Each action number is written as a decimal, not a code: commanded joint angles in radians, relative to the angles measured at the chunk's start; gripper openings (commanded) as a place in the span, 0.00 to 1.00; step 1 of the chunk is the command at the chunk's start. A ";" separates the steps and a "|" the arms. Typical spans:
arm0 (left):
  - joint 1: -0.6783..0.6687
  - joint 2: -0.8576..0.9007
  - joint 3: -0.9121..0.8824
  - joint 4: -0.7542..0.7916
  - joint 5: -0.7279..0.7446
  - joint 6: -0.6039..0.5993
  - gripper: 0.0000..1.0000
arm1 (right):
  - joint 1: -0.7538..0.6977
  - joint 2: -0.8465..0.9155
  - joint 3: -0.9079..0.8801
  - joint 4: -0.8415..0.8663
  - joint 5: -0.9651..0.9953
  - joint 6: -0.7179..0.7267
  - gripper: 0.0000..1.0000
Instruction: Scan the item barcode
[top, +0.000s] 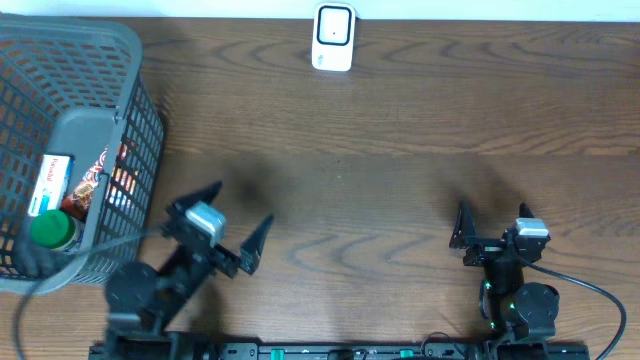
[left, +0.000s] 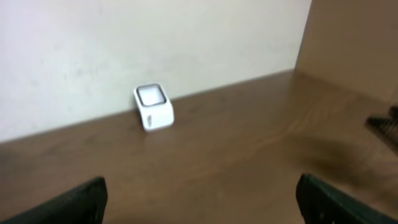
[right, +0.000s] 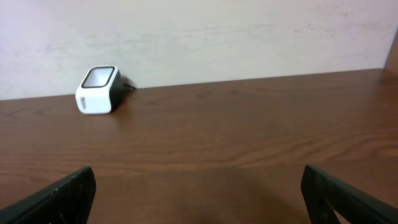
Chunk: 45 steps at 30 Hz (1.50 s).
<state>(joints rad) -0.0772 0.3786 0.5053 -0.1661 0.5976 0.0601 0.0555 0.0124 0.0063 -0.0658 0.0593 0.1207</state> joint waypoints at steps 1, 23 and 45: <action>-0.005 0.179 0.272 -0.148 0.070 -0.061 0.96 | -0.003 -0.003 -0.001 -0.005 -0.001 -0.013 0.99; 0.168 0.690 1.240 -0.839 -0.331 -0.110 0.98 | -0.003 -0.003 -0.001 -0.005 -0.001 -0.013 0.99; 0.798 1.196 1.209 -1.108 -0.739 -0.572 0.98 | -0.003 -0.003 -0.001 -0.005 -0.001 -0.013 0.99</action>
<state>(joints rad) 0.6975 1.5486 1.7466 -1.2812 -0.1120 -0.4805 0.0555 0.0128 0.0063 -0.0666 0.0593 0.1207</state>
